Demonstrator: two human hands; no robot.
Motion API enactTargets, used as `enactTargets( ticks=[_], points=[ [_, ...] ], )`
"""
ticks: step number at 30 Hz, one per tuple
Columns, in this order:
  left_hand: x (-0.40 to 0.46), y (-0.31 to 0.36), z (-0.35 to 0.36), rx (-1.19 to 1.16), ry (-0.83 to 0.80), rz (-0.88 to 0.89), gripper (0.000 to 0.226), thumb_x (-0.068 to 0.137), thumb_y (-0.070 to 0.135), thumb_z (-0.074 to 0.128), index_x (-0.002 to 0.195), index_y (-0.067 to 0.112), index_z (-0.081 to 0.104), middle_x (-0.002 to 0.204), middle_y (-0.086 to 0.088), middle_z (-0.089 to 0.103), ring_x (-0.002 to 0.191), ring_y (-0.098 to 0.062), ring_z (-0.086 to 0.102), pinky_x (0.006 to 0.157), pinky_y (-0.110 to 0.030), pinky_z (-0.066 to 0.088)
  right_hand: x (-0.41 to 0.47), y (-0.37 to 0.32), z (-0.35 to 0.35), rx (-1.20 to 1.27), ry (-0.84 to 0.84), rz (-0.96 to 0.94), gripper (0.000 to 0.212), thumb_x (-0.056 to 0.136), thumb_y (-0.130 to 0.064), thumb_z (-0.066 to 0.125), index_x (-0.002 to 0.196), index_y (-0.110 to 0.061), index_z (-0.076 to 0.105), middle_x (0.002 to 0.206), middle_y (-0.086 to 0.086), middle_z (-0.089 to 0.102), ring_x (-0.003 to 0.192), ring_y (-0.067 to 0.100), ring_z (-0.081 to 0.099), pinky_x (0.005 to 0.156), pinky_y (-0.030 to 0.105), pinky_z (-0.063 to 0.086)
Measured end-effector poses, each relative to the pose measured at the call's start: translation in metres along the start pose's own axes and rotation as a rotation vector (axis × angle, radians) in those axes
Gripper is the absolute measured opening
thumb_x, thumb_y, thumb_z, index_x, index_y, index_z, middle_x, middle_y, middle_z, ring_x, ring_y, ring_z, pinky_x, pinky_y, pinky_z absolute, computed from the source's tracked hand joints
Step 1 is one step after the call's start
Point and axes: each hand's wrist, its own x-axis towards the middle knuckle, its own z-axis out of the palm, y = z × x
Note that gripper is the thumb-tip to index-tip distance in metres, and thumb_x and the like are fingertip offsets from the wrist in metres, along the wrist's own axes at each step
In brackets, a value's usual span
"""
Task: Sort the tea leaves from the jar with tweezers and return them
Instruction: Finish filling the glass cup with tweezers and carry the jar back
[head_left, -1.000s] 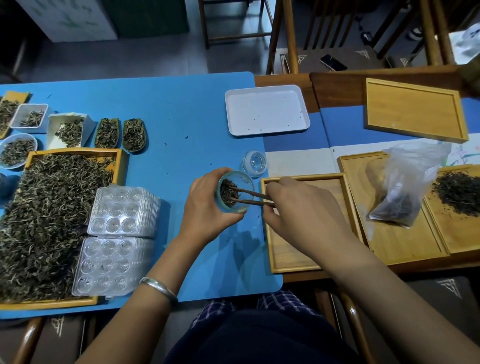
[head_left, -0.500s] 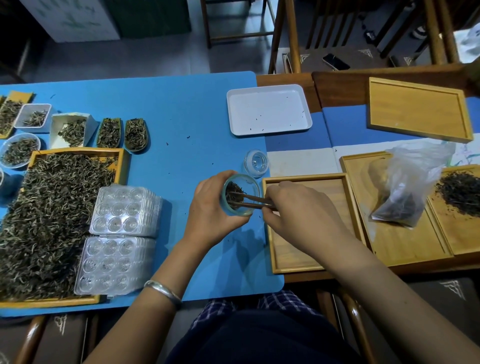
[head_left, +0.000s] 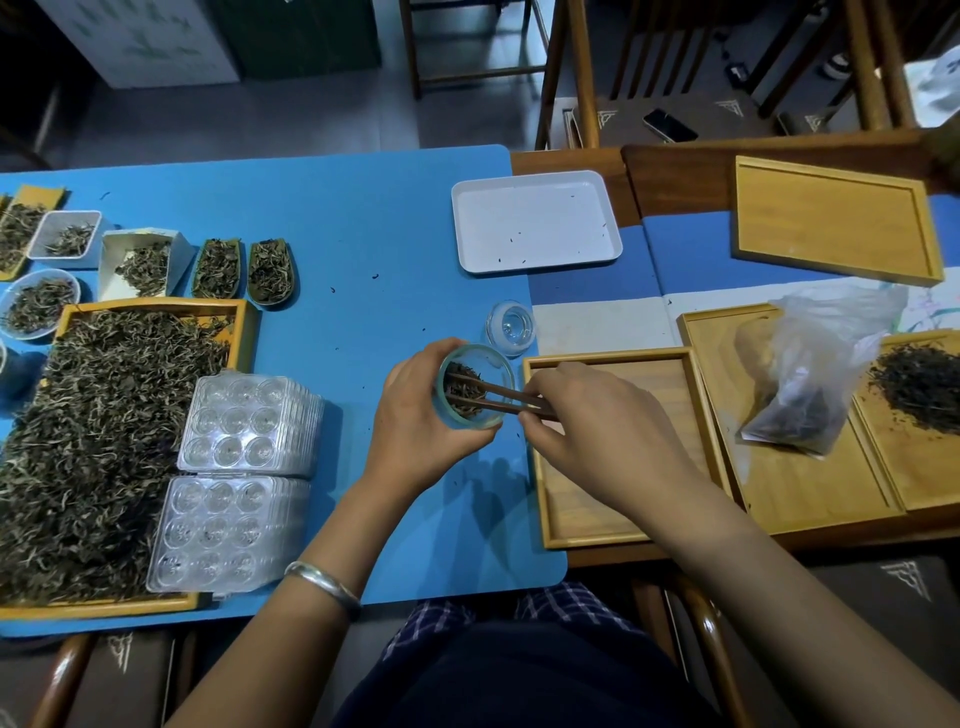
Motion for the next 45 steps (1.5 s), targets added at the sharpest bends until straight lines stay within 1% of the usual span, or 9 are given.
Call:
enactTargets(
  ticks=[3,7,15,23,31,34,37,41,45],
  points=[
    [-0.001,-0.002,0.0,-0.023,0.027,-0.035,0.068,0.056,0.047,0.076,0.118,0.041,0.048,0.106,0.028,0.058,0.103,-0.009,0.054,0.085,-0.008,0.036,-0.005,0.004,-0.003,0.019,0.036,-0.004,0.022,0.094,-0.038,0.046,0.105,-0.024,0.058,0.097,-0.006,0.059,0.087,0.017,0.06,0.067,0.037,0.053],
    [-0.005,-0.002,0.001,-0.046,0.023,-0.051,0.068,0.056,0.046,0.078,0.117,0.044,0.047,0.108,0.023,0.06,0.106,-0.014,0.058,0.086,-0.029,0.049,-0.009,0.006,0.0,0.033,0.025,0.005,0.023,0.094,-0.038,0.044,0.107,-0.024,0.058,0.099,-0.006,0.059,0.089,0.017,0.06,0.069,0.037,0.053],
    [-0.008,-0.001,0.007,-0.063,-0.025,-0.039,0.069,0.058,0.041,0.084,0.118,0.034,0.051,0.108,0.016,0.064,0.104,-0.018,0.061,0.087,-0.043,0.051,-0.011,-0.007,0.014,-0.034,0.009,0.008,0.024,0.097,-0.039,0.039,0.107,-0.022,0.053,0.099,-0.003,0.053,0.085,0.023,0.061,0.06,0.033,0.041],
    [-0.012,-0.009,0.003,-0.173,0.043,-0.139,0.065,0.057,0.04,0.083,0.114,0.038,0.051,0.107,0.023,0.062,0.102,-0.005,0.062,0.085,-0.033,0.053,-0.02,0.012,0.014,0.157,0.101,0.056,0.02,0.092,-0.04,0.049,0.104,-0.027,0.059,0.097,-0.01,0.061,0.087,0.013,0.06,0.07,0.037,0.052],
    [-0.001,-0.01,0.01,-0.199,0.027,-0.203,0.068,0.054,0.047,0.085,0.112,0.042,0.049,0.11,0.029,0.059,0.102,0.005,0.059,0.078,-0.004,0.04,-0.029,0.029,0.057,0.621,0.367,0.309,0.015,0.088,-0.027,0.061,0.102,-0.024,0.062,0.093,-0.01,0.052,0.083,-0.004,0.052,0.064,0.009,0.041],
    [0.004,-0.008,0.015,-0.209,0.023,-0.236,0.07,0.051,0.049,0.083,0.112,0.042,0.049,0.109,0.032,0.059,0.101,0.009,0.058,0.076,-0.002,0.04,-0.021,0.042,0.07,0.73,0.506,0.395,0.016,0.089,-0.019,0.061,0.104,-0.024,0.061,0.092,-0.011,0.05,0.082,-0.006,0.052,0.063,0.004,0.041],
    [0.008,-0.007,0.02,-0.214,0.015,-0.259,0.071,0.05,0.05,0.082,0.111,0.043,0.048,0.11,0.031,0.06,0.102,0.009,0.058,0.075,-0.002,0.04,-0.008,0.065,0.087,0.737,0.579,0.522,0.018,0.092,-0.022,0.06,0.109,-0.027,0.059,0.094,-0.015,0.049,0.081,-0.007,0.051,0.06,0.007,0.041],
    [0.009,-0.008,0.023,-0.209,-0.007,-0.276,0.072,0.05,0.049,0.083,0.113,0.041,0.048,0.111,0.026,0.061,0.104,0.006,0.059,0.08,-0.01,0.044,0.009,0.101,0.117,0.625,0.522,0.667,0.025,0.093,-0.025,0.059,0.116,-0.016,0.062,0.102,-0.004,0.052,0.074,0.0,0.051,0.061,0.009,0.036],
    [0.005,-0.011,0.024,-0.214,-0.026,-0.282,0.073,0.052,0.046,0.085,0.115,0.039,0.049,0.114,0.023,0.062,0.107,0.005,0.059,0.085,-0.02,0.049,0.016,0.122,0.137,0.519,0.442,0.736,0.028,0.092,-0.024,0.06,0.117,-0.012,0.063,0.108,0.005,0.057,0.079,0.009,0.052,0.069,0.022,0.04]
  ],
)
